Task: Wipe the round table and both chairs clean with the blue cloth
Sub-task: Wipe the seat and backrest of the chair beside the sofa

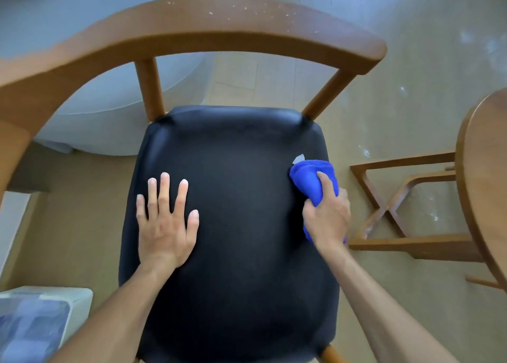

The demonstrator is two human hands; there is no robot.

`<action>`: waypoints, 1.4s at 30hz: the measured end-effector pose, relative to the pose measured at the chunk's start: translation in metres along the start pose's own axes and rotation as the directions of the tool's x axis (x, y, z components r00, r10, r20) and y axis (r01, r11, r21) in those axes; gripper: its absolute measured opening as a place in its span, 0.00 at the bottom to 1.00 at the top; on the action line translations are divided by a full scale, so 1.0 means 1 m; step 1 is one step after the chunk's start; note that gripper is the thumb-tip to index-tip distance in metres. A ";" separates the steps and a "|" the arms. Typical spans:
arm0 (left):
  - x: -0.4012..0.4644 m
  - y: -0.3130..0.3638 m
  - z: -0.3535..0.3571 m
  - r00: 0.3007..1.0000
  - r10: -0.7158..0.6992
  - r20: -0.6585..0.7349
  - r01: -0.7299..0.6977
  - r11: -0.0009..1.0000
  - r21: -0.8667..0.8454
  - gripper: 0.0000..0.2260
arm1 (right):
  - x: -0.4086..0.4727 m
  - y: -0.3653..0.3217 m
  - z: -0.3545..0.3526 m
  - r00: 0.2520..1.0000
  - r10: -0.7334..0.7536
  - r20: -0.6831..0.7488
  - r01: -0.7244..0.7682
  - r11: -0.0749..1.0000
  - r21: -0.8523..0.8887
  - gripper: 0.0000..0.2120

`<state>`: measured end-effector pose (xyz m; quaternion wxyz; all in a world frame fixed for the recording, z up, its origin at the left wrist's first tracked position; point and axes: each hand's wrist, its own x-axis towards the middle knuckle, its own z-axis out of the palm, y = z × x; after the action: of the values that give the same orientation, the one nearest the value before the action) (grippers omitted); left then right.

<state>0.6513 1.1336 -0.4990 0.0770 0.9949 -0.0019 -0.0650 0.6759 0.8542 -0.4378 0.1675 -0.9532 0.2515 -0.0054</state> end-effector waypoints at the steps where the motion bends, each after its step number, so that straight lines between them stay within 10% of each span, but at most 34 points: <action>1: 0.000 0.000 -0.001 1.000 -0.001 0.010 0.001 1.000 0.002 0.29 | -0.014 -0.014 0.006 1.000 -0.005 -0.006 0.005 1.000 -0.003 0.28; 5: -0.002 0.003 -0.015 0.997 -0.005 0.075 0.006 1.000 -0.011 0.30 | -0.105 -0.055 0.019 0.910 -0.384 0.158 0.374 0.923 0.091 0.30; 9: 0.004 -0.008 -0.041 0.973 0.013 0.231 -0.007 1.000 -0.025 0.26 | -0.154 -0.039 0.017 0.571 -0.742 0.351 0.766 0.636 0.097 0.30; 14: 0.020 -0.015 -0.106 0.979 0.136 0.154 -0.150 0.985 0.085 0.27 | -0.122 -0.027 -0.007 0.263 -0.835 0.483 0.957 0.288 -0.025 0.32; 16: 0.035 -0.015 -0.143 0.974 0.225 0.038 -0.228 0.969 0.096 0.27 | -0.094 -0.024 -0.018 0.412 -0.830 0.377 0.910 0.398 -0.116 0.33; 19: 0.064 -0.019 -0.194 0.943 0.307 -0.126 -0.283 0.943 0.175 0.27 | -0.055 -0.017 -0.030 0.853 -0.469 0.231 0.506 0.850 -0.143 0.30; 21: 0.079 -0.027 -0.220 0.939 0.300 -0.170 -0.249 0.931 0.267 0.27 | -0.055 -0.019 -0.027 0.917 -0.303 0.260 0.343 0.931 -0.123 0.31; 31: 0.079 -0.064 -0.252 0.998 0.022 0.051 -0.043 0.881 0.471 0.28 | -0.018 -0.058 -0.007 0.858 -0.409 0.311 0.428 0.904 0.008 0.30; 37: 0.078 -0.071 -0.246 0.996 0.090 0.025 -0.092 0.902 0.422 0.31 | 0.004 -0.163 0.047 0.908 -0.327 0.263 0.350 0.936 -0.045 0.30; 40: 0.081 -0.070 -0.245 0.996 0.085 0.018 -0.085 0.910 0.406 0.31 | -0.075 -0.167 0.057 0.747 -0.614 0.256 0.633 0.774 0.008 0.30; 42: 0.080 -0.069 -0.246 0.996 0.083 0.020 -0.084 0.921 0.381 0.31 | -0.143 -0.145 0.054 0.493 -0.793 0.357 0.815 0.565 0.130 0.30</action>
<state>0.7621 1.2382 -0.2790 -0.1151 0.9898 -0.0571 -0.0620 0.6257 1.0587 -0.4317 0.1634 -0.9461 -0.2584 0.1071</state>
